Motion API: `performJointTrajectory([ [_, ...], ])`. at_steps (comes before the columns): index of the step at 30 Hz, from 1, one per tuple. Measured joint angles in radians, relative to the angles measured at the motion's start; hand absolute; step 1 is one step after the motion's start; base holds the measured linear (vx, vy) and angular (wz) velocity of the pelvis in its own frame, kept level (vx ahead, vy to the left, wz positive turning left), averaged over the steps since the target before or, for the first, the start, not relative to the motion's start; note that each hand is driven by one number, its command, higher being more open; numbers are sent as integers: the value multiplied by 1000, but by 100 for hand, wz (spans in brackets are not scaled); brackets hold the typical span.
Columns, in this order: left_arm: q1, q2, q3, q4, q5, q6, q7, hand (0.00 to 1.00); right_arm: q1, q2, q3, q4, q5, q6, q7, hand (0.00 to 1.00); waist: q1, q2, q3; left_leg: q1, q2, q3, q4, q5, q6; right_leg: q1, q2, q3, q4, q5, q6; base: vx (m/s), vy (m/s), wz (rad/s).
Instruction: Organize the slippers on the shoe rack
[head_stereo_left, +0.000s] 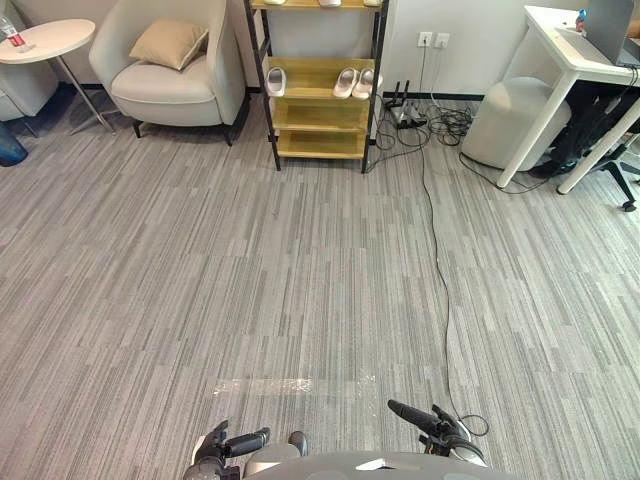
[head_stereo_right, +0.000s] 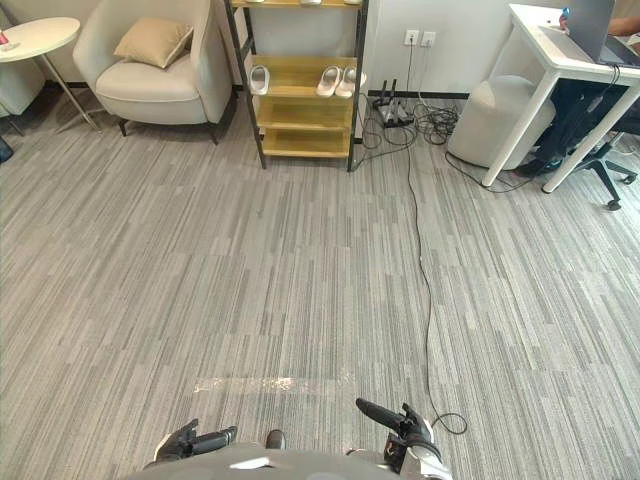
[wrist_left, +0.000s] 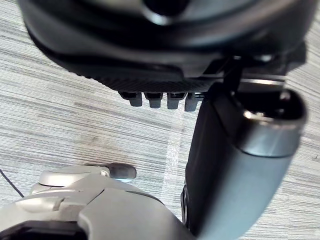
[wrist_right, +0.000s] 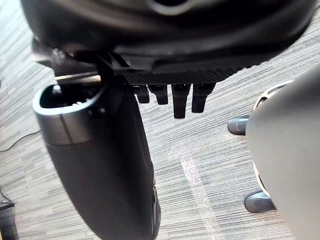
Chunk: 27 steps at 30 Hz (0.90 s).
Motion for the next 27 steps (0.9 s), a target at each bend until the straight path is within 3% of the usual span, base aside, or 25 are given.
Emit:
performJointTrajectory([
  [27,-15,0,-1,1,7,0,4,100,-9,-10,39,-1,-11,-12,-4,100,-2,5,8,-37,0,-30,1,9,-7,-20,2,-35,-4,0,1,-9,-6,3],
])
